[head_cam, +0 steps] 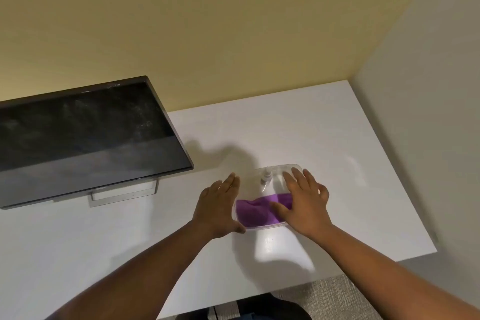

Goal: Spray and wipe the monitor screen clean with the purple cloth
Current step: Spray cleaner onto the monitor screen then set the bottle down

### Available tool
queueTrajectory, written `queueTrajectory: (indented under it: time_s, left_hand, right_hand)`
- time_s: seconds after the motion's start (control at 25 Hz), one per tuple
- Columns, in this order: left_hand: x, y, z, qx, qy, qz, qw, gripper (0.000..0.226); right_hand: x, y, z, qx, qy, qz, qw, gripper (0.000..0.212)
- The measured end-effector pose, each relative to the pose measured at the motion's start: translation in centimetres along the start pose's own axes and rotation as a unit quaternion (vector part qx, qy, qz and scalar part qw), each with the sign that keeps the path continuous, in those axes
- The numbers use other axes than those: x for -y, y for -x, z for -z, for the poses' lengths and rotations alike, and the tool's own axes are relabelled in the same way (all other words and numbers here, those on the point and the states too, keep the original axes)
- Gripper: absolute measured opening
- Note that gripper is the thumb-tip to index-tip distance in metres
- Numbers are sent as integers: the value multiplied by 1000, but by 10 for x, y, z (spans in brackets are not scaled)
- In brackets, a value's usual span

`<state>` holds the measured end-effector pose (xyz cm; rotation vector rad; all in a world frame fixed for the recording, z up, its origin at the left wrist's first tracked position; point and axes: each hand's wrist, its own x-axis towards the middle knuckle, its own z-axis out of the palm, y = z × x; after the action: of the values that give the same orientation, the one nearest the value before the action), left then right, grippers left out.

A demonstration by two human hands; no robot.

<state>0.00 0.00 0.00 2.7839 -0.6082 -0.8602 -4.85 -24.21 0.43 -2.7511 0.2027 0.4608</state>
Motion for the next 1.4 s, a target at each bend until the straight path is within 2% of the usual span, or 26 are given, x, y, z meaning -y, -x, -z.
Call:
queueTrajectory:
  time_s: [0.08, 0.2, 0.48, 0.68, 0.84, 1.04, 1.28, 1.4]
  left_hand:
    - [-2, 0, 2, 6, -3, 2, 1000, 138]
    - [-2, -2, 0, -4, -18, 6, 1000, 137]
    - [-1, 2, -1, -15, -29, 1, 999, 136]
    - [3, 13, 5, -46, 19, 2, 999, 129]
    - [1, 26, 23, -113, 111, -34, 987, 109]
    - [-3, 48, 54, -166, 270, -46, 947, 85]
    - [12, 82, 80, -236, 363, -68, 899, 26]
    - [23, 98, 85, -256, 397, -72, 878, 24]
  right_hand:
    - [11, -9, 6, -68, -49, 17, 996, 68]
    - [26, -28, 14, -98, -75, 25, 992, 53]
    - [34, -42, 22, -76, -62, 54, 994, 26]
    - [35, -34, 33, -81, 3, 69, 994, 14]
    - [52, -20, 55, -100, 8, 125, 987, 12]
    - [101, 0, 87, -94, -17, 186, 978, 16]
    - [159, 18, 95, -82, -98, 219, 967, 13]
    - [177, 25, 86, -83, -188, 226, 952, 10]
